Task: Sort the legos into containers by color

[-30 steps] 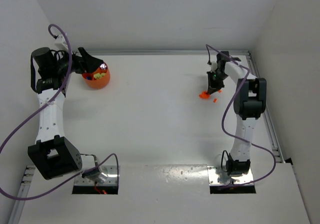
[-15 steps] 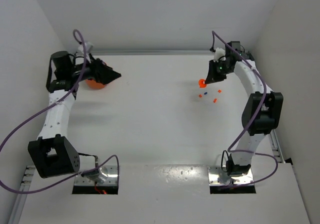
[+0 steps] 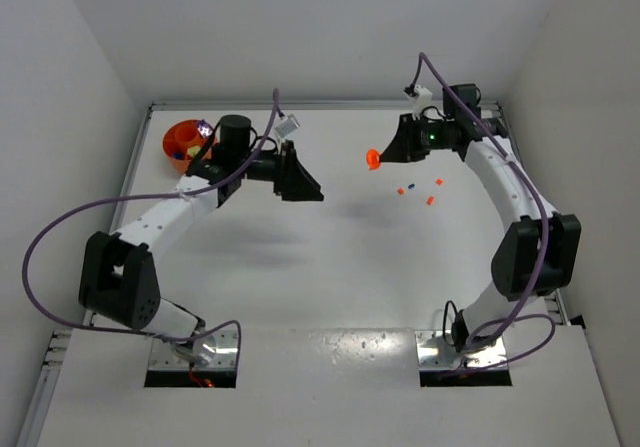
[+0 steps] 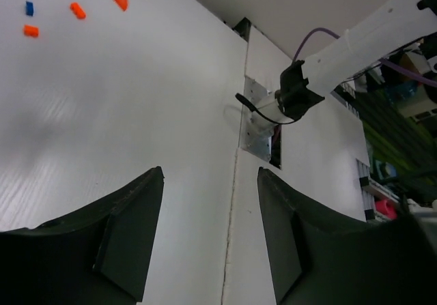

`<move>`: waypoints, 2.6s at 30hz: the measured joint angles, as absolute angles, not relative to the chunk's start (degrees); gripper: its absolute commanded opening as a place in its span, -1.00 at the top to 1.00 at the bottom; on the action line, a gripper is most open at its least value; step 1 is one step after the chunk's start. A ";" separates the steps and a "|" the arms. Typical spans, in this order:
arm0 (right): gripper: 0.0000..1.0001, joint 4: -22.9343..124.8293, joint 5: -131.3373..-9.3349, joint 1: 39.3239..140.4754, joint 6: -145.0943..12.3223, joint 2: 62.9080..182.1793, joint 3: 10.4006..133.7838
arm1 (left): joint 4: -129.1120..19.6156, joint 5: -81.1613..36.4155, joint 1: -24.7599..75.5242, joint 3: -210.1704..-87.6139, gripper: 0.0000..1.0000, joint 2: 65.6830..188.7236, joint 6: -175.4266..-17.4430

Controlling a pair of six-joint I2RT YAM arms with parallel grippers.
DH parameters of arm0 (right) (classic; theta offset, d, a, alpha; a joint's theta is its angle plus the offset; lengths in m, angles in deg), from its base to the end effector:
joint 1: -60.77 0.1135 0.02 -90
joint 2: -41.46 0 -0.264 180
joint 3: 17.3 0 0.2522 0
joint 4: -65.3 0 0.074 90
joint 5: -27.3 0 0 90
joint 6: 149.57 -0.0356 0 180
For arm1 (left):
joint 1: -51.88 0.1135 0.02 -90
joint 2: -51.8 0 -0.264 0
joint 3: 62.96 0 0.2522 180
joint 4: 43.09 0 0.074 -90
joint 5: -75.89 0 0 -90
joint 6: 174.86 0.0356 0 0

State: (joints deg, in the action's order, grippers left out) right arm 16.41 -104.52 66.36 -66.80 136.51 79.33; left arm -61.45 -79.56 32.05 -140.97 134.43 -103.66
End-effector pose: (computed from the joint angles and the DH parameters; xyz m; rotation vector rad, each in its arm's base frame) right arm 0.3595 0.0590 0.3095 -0.3116 2.3134 0.9773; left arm 0.2893 -0.1388 0.3203 0.8133 1.8648 -1.5453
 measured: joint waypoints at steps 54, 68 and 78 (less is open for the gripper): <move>1.00 19.53 -100.34 75.27 -69.70 134.32 76.29 | -47.01 -48.59 20.75 -146.98 0.21 146.69 -121.54; 0.90 18.94 -100.02 75.30 -68.46 134.32 76.31 | -48.47 -48.33 20.31 -147.53 0.66 146.84 -119.82; 0.07 18.90 -100.15 75.73 -68.41 133.71 76.29 | -52.73 -45.66 20.00 -146.11 0.95 145.60 -114.57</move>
